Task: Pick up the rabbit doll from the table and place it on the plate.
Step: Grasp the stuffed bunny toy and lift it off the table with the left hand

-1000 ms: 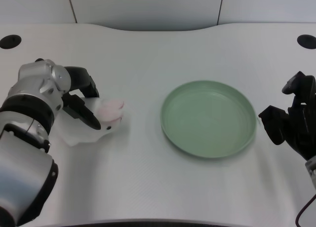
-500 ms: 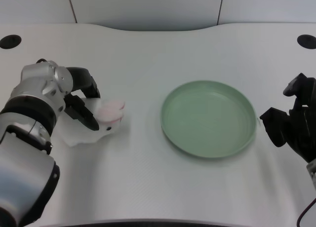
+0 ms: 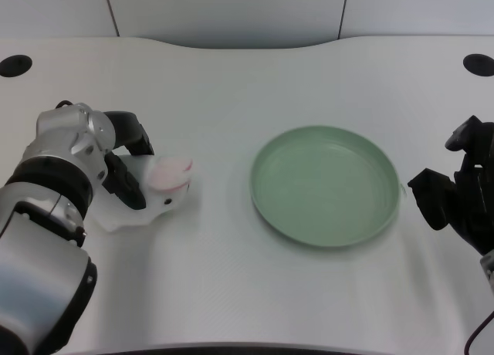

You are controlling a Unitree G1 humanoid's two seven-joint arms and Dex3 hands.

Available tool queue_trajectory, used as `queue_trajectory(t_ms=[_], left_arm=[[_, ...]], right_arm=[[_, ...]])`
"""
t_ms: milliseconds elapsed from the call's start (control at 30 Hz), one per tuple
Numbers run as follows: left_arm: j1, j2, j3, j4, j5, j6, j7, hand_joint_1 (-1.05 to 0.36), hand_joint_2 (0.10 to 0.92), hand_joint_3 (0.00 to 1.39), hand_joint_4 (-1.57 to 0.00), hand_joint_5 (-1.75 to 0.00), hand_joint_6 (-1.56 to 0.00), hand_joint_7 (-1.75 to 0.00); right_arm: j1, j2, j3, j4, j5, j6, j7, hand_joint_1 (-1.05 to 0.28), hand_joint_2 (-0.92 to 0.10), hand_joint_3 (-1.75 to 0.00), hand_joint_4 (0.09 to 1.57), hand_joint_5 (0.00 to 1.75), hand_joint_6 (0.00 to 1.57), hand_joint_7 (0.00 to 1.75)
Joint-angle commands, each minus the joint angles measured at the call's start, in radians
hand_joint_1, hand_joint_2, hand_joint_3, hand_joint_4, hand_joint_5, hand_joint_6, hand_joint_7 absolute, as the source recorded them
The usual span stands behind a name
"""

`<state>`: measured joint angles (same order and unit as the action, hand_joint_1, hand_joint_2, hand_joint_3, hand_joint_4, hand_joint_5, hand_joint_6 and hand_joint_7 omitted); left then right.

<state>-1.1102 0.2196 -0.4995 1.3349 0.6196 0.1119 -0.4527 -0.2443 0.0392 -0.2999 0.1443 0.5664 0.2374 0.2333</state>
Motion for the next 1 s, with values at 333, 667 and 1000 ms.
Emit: queue_trajectory(t_ms=[333, 667, 1000], left_arm=[[0.059, 0.009, -0.076, 0.011, 0.066, -0.039, 0.128, -0.43, 0.742, 0.0, -0.38, -0.01, -0.53, -0.01], [0.092, 0.013, -0.069, 0.012, 0.053, -0.081, 0.188, -0.62, 0.706, 0.0, -0.4, -0.01, -0.54, -0.01], [0.141, 0.022, -0.048, 0.016, 0.041, -0.113, 0.252, -0.76, 0.778, 0.02, -0.36, -0.01, -0.56, 0.0]], right_arm=[[0.017, -0.027, -0.005, -0.031, 0.001, 0.016, -0.011, -0.51, -0.87, -0.86, 1.57, 1.75, 1.57, 1.75], [0.026, -0.023, -0.004, -0.044, -0.002, 0.004, -0.008, -0.49, -0.88, -0.88, 1.57, 1.75, 1.57, 1.75], [0.031, -0.024, -0.006, -0.06, 0.002, 0.031, -0.029, -0.5, -0.88, -0.86, 1.57, 1.75, 1.57, 1.75]])
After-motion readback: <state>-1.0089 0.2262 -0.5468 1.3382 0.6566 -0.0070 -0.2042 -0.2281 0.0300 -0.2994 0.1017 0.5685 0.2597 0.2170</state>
